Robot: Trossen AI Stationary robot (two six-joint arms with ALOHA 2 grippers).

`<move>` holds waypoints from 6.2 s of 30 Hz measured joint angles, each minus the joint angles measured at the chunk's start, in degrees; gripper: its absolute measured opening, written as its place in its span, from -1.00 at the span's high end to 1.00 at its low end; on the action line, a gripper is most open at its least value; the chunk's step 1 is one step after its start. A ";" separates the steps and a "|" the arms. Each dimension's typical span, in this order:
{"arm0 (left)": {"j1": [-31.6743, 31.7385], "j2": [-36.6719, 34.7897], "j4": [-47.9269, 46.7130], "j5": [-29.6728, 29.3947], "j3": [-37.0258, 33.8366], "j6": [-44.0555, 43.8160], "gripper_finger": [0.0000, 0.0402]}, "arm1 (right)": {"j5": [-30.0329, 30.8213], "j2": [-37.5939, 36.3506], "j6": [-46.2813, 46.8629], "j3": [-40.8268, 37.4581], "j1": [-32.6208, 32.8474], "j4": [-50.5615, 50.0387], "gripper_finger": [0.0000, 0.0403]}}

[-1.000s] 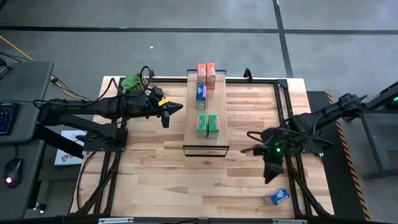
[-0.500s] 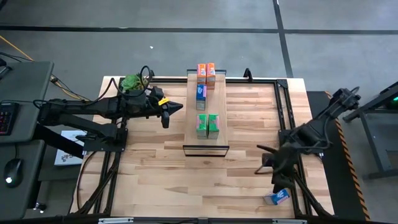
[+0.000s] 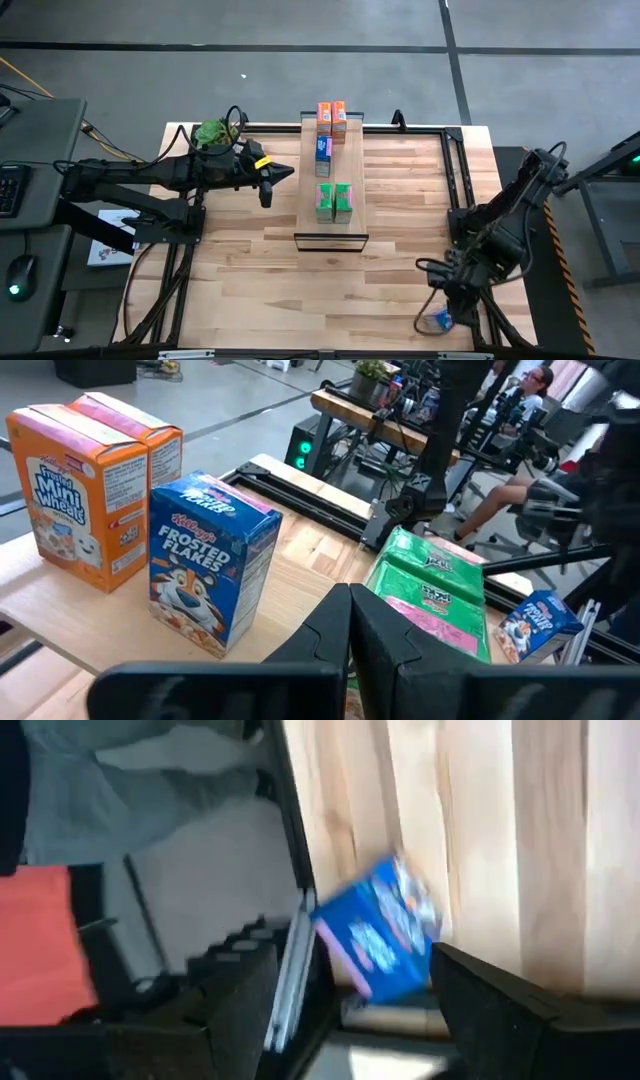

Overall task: Stack cereal on shelf
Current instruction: Put the blue cereal box on the shelf, then put the blue cereal box on the shelf aligned with the other blue cereal box

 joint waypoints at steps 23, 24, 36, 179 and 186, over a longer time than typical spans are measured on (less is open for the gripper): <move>0.00 0.00 -0.02 1.97 0.00 7.06 1.00 | 2.37 17.97 -25.07 6.50 6.39 -6.70 -0.27; 0.00 -0.06 0.00 1.97 0.00 7.05 1.00 | 2.36 18.37 -24.55 6.50 6.63 -7.10 -0.27; 0.00 -0.87 -0.02 1.68 0.02 5.46 1.00 | 1.96 19.34 -22.86 6.50 8.50 -5.00 -0.27; 0.37 -3.87 12.22 -9.16 1.20 9.86 1.00 | 36.05 0.31 3.89 -27.99 5.43 2.85 1.00; 0.37 -3.87 12.68 -9.07 1.20 10.35 1.00 | 22.99 -7.16 1.14 -31.04 9.16 16.44 1.00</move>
